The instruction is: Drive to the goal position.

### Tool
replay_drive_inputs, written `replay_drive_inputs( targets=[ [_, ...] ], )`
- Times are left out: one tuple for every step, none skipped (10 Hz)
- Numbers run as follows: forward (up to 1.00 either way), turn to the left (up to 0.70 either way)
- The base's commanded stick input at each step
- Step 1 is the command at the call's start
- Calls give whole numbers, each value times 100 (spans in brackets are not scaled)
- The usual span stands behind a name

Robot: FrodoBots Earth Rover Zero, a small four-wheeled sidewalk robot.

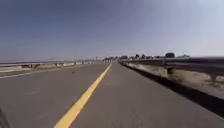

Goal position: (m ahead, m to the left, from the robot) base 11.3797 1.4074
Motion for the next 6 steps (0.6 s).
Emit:
replay_drive_inputs(
  targets=[
    [30,0],
    [30,0],
    [30,0],
    [30,0],
    [30,0],
    [30,0]
  ],
)
